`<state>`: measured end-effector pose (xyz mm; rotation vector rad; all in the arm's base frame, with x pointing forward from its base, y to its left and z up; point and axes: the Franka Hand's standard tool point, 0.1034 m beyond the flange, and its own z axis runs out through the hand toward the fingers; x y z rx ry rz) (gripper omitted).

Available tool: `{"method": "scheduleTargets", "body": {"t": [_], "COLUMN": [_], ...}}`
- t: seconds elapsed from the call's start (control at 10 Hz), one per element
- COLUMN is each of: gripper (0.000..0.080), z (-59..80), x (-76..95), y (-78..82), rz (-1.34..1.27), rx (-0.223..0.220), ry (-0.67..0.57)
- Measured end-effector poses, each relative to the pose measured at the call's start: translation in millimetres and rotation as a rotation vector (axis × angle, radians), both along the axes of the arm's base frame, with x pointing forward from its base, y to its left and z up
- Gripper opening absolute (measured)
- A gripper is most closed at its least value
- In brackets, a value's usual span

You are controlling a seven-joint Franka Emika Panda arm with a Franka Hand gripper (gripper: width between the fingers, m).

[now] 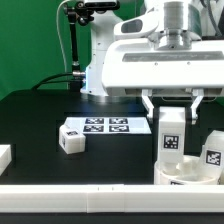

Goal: Assemble stool

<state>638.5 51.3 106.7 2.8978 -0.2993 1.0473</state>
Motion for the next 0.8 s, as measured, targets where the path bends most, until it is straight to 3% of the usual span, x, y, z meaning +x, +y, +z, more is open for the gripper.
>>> {"method": "scheduleTargets", "body": {"t": [0.8], "gripper": [0.0337], "z": [-10.0], "x": [5.1], "y": [-7.3], "rz": [-0.007], "rx": [-0.006], "ry": [0.015]}}
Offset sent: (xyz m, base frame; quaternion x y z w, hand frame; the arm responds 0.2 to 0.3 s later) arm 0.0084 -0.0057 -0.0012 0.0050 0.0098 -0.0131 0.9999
